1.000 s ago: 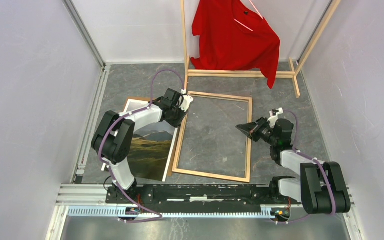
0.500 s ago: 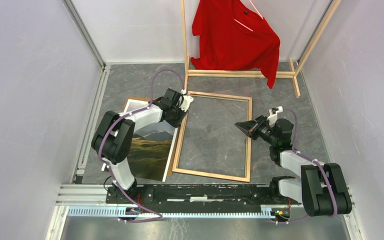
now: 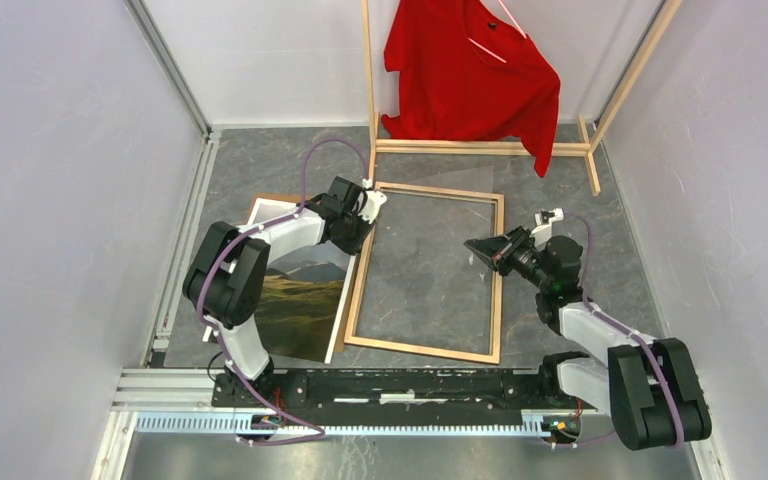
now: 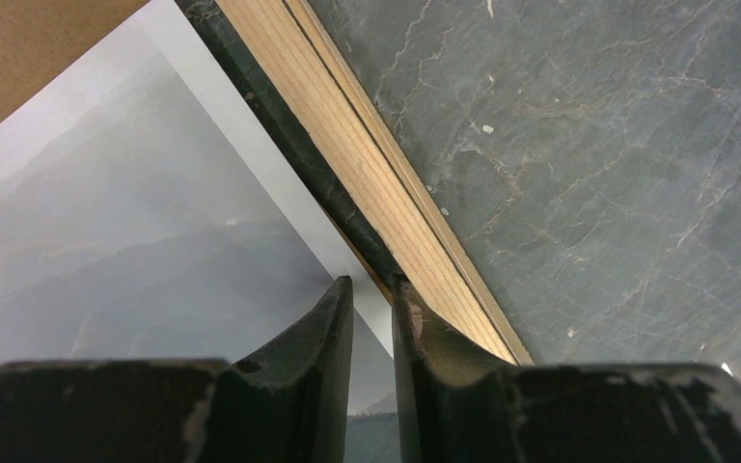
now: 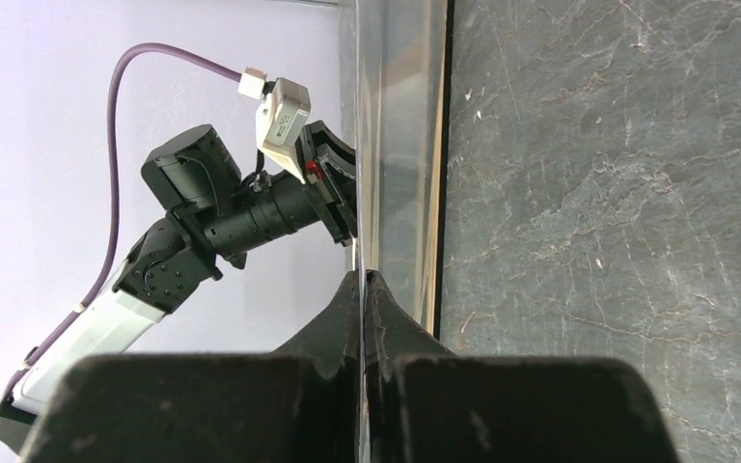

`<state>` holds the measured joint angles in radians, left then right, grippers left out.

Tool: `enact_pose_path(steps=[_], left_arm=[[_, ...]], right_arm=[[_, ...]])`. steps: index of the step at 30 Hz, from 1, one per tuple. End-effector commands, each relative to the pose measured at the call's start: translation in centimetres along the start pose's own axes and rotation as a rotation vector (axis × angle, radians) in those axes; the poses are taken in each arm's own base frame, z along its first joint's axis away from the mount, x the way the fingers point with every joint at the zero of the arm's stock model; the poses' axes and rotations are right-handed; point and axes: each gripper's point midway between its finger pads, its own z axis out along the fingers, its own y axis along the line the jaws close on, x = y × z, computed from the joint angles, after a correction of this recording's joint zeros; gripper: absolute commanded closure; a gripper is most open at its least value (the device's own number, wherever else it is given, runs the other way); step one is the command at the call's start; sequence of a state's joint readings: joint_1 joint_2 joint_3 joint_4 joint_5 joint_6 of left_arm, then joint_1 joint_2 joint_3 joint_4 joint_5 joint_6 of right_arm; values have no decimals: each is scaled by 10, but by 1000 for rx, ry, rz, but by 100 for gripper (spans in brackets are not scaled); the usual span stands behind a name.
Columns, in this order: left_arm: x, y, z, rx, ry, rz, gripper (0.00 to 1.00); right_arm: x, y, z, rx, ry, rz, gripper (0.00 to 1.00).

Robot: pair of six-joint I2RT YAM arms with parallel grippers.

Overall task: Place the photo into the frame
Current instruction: Place the photo frame item in the photo frame.

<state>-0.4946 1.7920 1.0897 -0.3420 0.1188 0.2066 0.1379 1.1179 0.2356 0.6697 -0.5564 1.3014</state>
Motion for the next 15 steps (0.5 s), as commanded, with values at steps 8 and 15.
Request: enact_pose_path(steps=[8, 15], left_arm=[[6, -23, -4, 113, 9, 36, 73], [6, -24, -7, 117, 5, 35, 74]], right_arm=[[-7, 13, 6, 5, -32, -33, 100], [-7, 22, 5, 2, -45, -4, 100]])
